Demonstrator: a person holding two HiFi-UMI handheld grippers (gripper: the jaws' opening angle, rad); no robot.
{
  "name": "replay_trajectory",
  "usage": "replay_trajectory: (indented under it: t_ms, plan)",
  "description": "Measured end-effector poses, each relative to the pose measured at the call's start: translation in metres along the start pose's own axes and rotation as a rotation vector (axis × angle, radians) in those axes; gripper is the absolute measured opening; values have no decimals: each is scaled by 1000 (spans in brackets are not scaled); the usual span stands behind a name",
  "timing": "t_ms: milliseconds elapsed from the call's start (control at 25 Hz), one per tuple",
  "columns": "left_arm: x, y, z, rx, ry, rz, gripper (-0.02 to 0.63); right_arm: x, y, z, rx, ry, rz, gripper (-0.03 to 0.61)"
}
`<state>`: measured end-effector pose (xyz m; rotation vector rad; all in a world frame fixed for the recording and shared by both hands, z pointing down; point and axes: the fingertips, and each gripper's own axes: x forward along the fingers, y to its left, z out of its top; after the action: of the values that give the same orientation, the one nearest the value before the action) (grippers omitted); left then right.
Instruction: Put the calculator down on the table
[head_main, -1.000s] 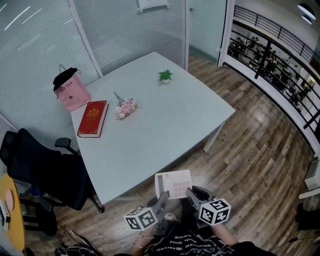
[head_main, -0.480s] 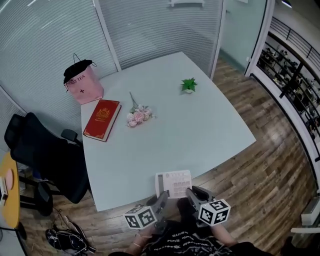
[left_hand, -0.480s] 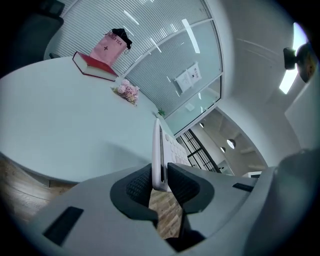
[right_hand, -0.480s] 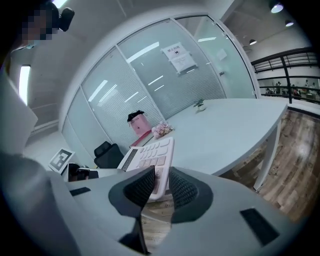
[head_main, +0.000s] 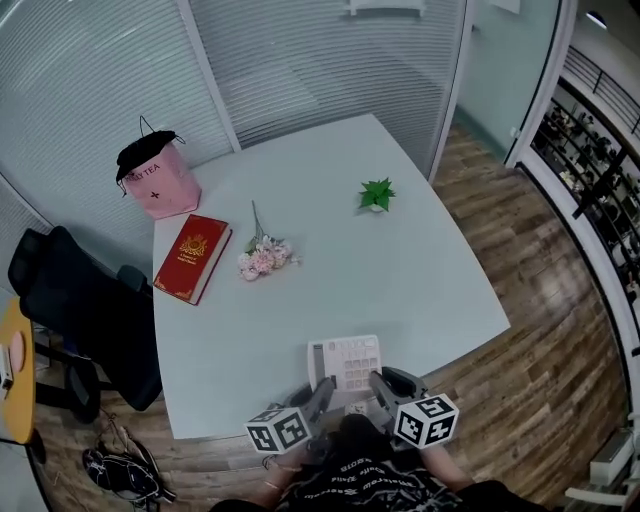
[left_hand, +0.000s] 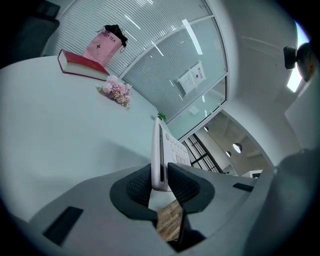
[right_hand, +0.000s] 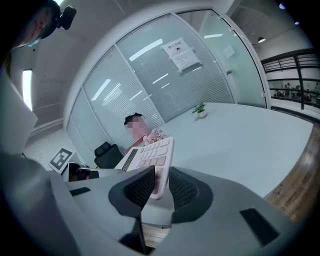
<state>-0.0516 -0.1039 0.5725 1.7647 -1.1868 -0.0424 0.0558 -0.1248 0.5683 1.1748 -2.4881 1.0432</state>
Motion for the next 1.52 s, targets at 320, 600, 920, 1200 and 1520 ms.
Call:
replay_trajectory:
  t_ms: [320, 600, 920, 1200, 1520]
  plan:
    - [37, -7, 13, -9, -8, 31, 100, 15, -31, 26, -22, 22, 14, 95]
    - [47, -5, 36, 15, -7, 55, 100, 31, -34, 43, -25, 17, 14, 95]
    - [57, -4, 60, 24, 18, 34, 104, 42, -32, 63, -31, -14, -22, 95]
    - [68, -8, 93, 64, 22, 13, 107, 54, -31, 91, -21, -62, -33, 95]
    - [88, -13, 135, 108, 25, -2, 107, 77, -35, 129, -34, -95, -33, 95]
